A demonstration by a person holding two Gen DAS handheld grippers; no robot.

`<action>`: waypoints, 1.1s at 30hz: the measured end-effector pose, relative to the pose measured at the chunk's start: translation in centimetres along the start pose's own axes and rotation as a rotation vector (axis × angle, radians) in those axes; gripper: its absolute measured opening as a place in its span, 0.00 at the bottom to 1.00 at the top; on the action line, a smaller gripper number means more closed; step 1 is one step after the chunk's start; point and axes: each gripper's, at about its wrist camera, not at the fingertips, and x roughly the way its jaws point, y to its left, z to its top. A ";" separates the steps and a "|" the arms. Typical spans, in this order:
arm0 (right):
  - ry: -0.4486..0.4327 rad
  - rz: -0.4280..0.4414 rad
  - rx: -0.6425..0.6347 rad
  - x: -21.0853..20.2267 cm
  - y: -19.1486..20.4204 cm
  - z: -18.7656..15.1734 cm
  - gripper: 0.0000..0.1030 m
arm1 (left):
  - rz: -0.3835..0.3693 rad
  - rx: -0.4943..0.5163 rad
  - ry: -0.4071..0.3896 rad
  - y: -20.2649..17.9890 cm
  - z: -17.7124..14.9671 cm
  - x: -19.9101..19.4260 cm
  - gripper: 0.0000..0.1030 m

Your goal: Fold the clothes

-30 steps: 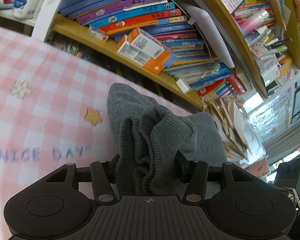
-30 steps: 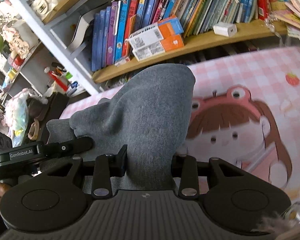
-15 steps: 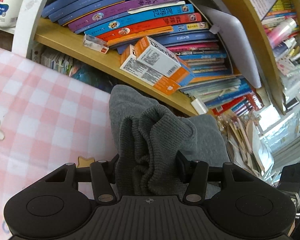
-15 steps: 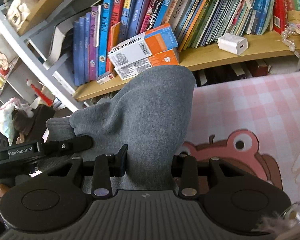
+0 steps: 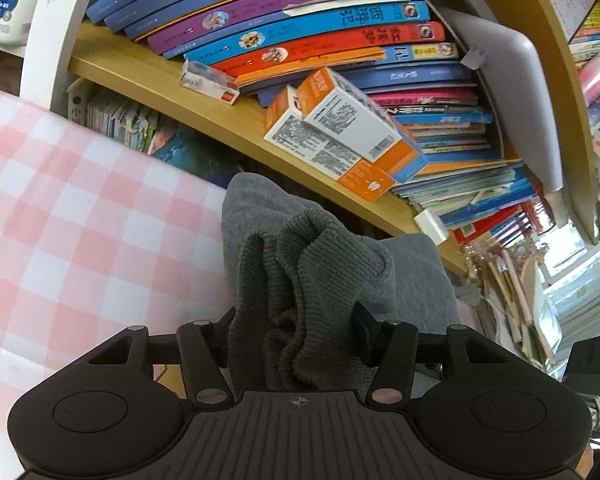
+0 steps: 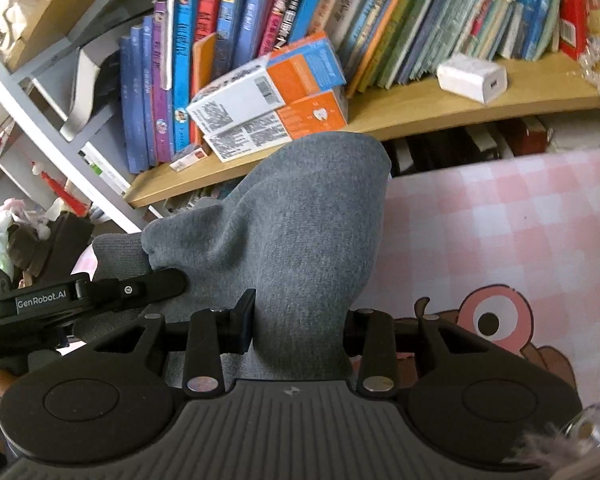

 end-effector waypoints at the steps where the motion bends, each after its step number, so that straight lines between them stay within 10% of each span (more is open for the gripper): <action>1: -0.001 0.000 0.009 0.1 -0.2 -0.1 0.35 | 0.005 -0.003 -0.004 0.0 -0.1 0.1 0.55; 17: -0.079 -0.090 -0.016 -3.3 0.8 -1.5 0.57 | 0.171 0.106 -0.118 -2.3 -0.9 -3.9 0.82; 33: -0.154 -0.234 -0.245 -9.5 7.3 -10.1 0.66 | 0.317 0.253 -0.167 -4.6 -9.2 -10.1 0.87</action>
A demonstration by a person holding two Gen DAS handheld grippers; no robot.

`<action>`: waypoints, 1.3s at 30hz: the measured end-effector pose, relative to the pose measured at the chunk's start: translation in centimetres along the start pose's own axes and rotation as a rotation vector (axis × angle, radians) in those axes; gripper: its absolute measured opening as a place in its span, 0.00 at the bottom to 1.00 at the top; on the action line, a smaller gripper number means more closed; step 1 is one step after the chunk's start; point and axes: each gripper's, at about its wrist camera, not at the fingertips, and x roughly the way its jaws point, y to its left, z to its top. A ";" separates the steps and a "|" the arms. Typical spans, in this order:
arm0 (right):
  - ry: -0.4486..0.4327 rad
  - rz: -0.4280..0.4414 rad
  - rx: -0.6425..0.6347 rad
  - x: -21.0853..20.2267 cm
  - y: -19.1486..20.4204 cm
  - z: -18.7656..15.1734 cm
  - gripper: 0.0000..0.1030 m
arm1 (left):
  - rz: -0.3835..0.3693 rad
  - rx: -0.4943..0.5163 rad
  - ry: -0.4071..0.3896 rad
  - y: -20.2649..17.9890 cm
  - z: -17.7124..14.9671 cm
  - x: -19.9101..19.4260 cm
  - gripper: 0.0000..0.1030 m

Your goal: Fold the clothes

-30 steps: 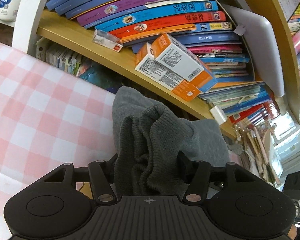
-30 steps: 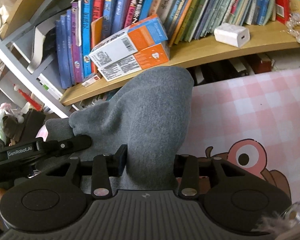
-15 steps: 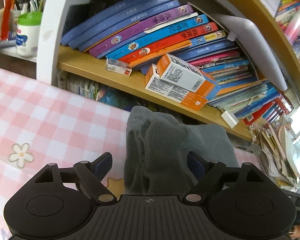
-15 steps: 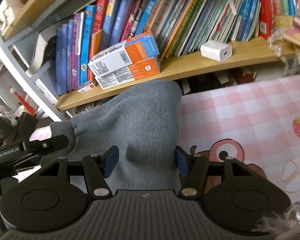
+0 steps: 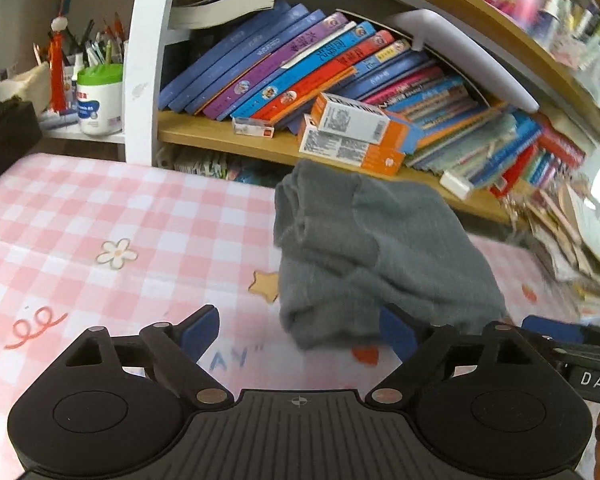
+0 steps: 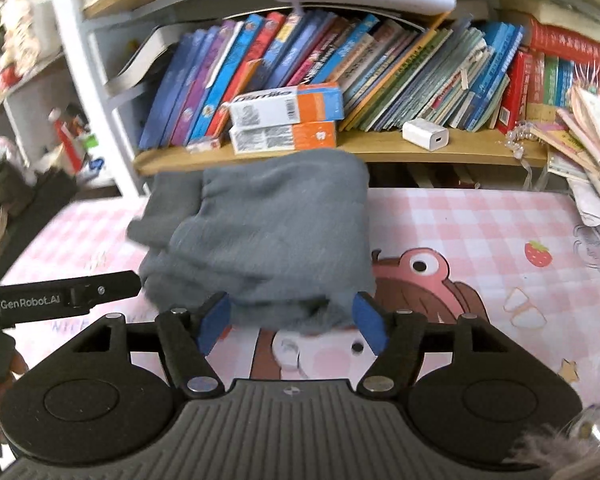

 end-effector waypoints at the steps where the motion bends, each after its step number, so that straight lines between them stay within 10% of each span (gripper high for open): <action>1: -0.004 -0.010 -0.013 -0.4 0.4 -0.5 0.66 | 0.006 0.007 -0.002 0.0 -0.3 -0.4 0.88; 39: -0.036 -0.164 -0.051 -5.7 4.5 -8.3 0.91 | 0.116 0.179 -0.088 -1.3 -7.2 -6.7 1.00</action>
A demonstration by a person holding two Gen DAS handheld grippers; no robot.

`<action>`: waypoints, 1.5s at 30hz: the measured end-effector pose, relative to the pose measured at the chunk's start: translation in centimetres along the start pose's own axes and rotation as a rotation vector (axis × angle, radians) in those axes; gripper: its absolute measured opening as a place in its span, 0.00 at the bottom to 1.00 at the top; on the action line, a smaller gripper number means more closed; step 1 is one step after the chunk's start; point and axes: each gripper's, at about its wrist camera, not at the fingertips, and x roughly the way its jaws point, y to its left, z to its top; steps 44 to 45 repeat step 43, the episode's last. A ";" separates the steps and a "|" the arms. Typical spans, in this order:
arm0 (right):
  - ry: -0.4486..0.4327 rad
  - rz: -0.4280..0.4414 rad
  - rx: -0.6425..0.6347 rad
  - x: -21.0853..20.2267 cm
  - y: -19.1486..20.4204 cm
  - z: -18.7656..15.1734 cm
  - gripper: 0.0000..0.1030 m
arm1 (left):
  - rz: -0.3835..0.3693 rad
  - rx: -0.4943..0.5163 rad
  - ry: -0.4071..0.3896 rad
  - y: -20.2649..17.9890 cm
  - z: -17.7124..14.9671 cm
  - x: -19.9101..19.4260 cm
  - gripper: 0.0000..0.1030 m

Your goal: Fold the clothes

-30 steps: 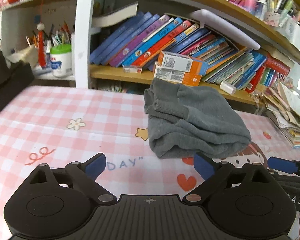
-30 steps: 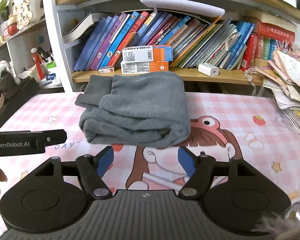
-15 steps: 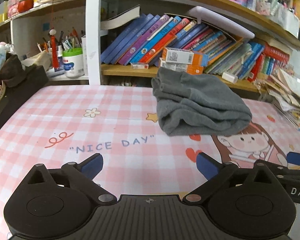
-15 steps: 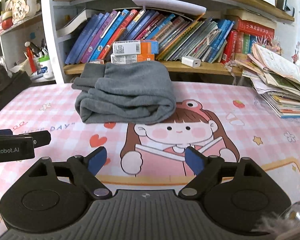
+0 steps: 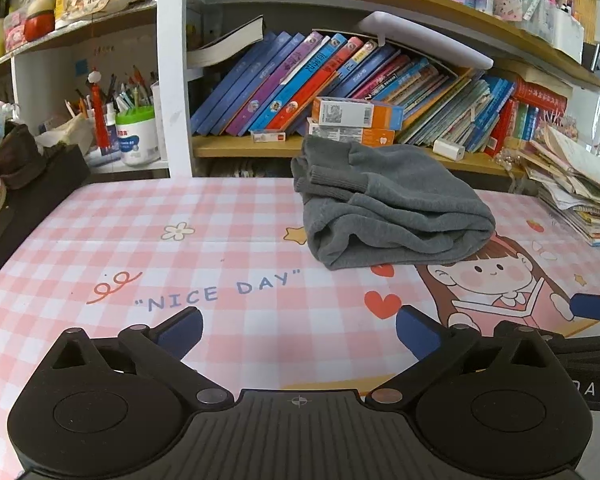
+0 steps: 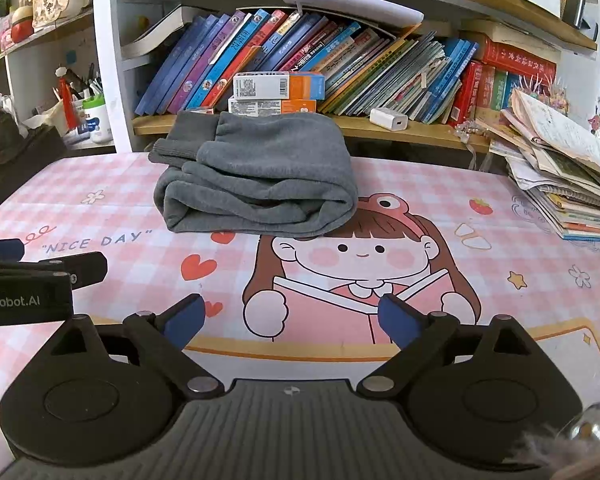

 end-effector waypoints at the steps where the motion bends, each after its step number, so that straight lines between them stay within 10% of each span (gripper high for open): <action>1: 0.001 0.002 -0.001 0.0 0.0 0.0 0.91 | 0.000 0.000 0.000 0.0 0.0 0.0 1.00; 45: 0.039 0.021 0.000 1.1 0.3 -0.2 0.91 | -0.027 -0.052 0.023 0.5 -0.3 0.6 1.00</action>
